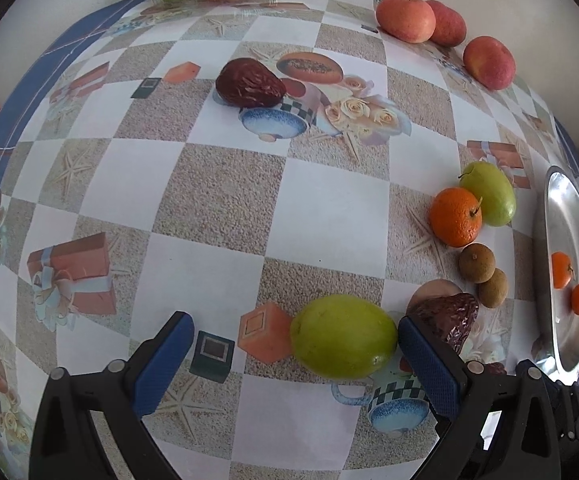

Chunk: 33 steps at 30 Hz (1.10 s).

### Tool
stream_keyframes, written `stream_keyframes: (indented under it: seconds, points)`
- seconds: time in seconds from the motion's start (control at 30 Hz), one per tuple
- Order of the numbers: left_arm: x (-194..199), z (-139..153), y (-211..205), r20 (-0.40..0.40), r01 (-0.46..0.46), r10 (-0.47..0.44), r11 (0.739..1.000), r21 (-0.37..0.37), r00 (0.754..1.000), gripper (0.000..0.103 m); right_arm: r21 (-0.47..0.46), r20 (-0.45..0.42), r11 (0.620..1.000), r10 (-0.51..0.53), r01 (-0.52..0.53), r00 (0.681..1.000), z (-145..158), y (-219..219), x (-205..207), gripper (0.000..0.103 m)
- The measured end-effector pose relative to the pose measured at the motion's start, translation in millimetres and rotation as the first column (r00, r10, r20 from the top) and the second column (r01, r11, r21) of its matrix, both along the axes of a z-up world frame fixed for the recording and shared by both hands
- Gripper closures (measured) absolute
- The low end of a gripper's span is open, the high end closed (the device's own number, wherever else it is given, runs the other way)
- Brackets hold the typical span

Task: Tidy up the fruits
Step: 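Grasp the green fruit with the left tool while the right tool grasps a red date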

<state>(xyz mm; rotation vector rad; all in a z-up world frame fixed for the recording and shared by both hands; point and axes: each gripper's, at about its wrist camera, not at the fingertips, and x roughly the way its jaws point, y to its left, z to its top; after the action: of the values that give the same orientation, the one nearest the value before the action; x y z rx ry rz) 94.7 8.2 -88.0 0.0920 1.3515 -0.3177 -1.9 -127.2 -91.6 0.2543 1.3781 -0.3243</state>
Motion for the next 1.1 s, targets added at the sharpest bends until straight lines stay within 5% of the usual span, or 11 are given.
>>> stream_keyframes:
  seconds: [0.77, 0.97, 1.1]
  points:
    - [21.2, -4.9, -14.3, 0.041, 0.071, -0.072, 0.997, 0.044, 0.997, 0.001, -0.027, 0.067, 0.998, -0.054, 0.056, 0.996, -1.9, 4.8, 2.8, 0.000]
    - [9.2, 3.0, -24.4, 0.032, 0.111, -0.111, 0.994, 0.011, 0.993, 0.021, 0.059, 0.064, 0.997, -0.059, 0.055, 0.996, 7.1, 4.8, 13.6, 0.004]
    - [5.3, 9.6, -26.6, 0.006, 0.121, -0.121, 0.992, -0.046, 0.993, 0.045, 0.076, 0.081, 0.994, -0.080, 0.074, 0.994, 15.5, 1.7, 16.7, 0.029]
